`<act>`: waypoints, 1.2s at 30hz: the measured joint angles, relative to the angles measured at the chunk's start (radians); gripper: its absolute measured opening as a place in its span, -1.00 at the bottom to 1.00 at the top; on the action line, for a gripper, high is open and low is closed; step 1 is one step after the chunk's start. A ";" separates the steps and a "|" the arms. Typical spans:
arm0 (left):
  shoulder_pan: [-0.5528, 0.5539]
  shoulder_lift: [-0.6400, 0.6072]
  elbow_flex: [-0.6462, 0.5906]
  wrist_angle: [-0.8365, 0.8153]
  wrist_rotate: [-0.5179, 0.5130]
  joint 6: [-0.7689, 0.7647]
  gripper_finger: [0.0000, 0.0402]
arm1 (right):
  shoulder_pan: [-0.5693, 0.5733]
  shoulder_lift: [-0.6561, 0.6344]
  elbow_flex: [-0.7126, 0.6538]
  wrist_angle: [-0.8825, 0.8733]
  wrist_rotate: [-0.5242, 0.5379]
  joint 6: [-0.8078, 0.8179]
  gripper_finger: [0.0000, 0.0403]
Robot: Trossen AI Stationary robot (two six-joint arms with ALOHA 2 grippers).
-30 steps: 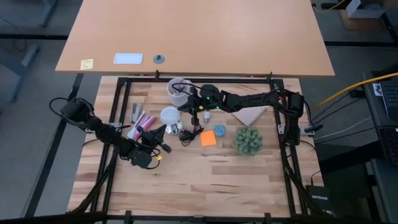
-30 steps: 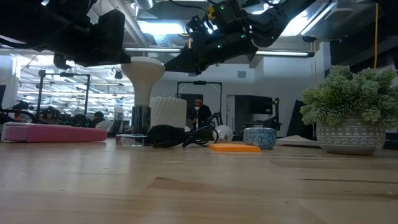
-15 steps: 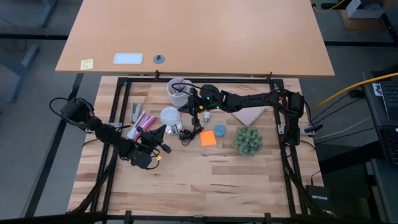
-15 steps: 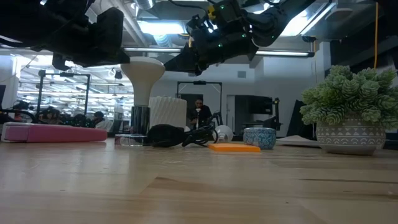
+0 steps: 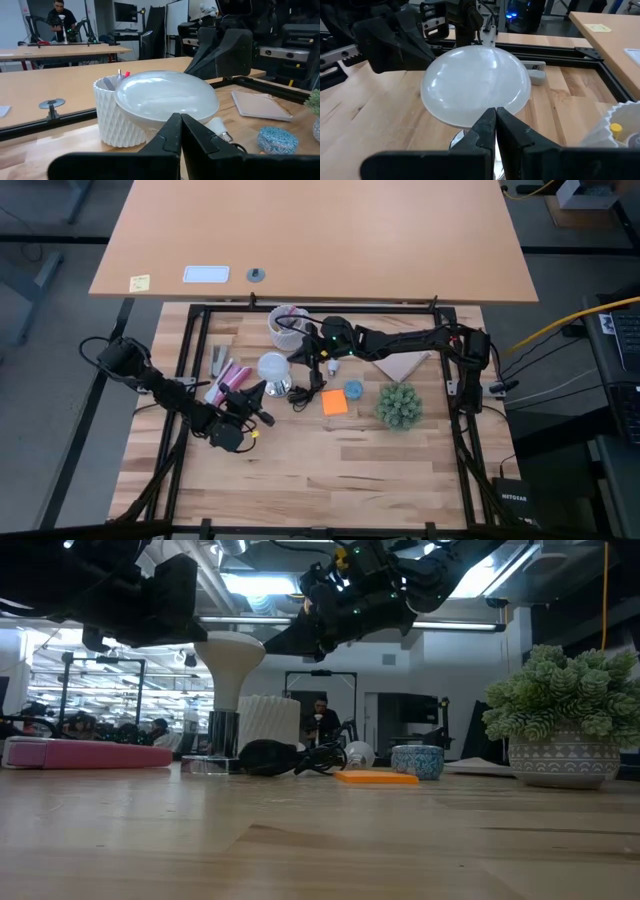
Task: Screw lightbulb
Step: Insert the lightbulb into the silver lamp
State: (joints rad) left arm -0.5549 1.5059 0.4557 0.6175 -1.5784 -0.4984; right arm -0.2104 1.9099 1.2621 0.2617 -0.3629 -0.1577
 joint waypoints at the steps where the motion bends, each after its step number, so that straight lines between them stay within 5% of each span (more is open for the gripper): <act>1: 0.000 0.000 0.000 0.000 0.000 0.001 -1.00 | 0.000 0.000 0.000 -0.001 -0.005 0.000 -0.91; 36: -0.027 0.000 0.000 0.010 0.011 0.055 -1.00 | 0.033 0.001 -0.004 -0.063 -0.135 0.030 -0.91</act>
State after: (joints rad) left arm -0.5815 1.5055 0.4561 0.6274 -1.5673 -0.4434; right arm -0.1773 1.9105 1.2583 0.1991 -0.4980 -0.1276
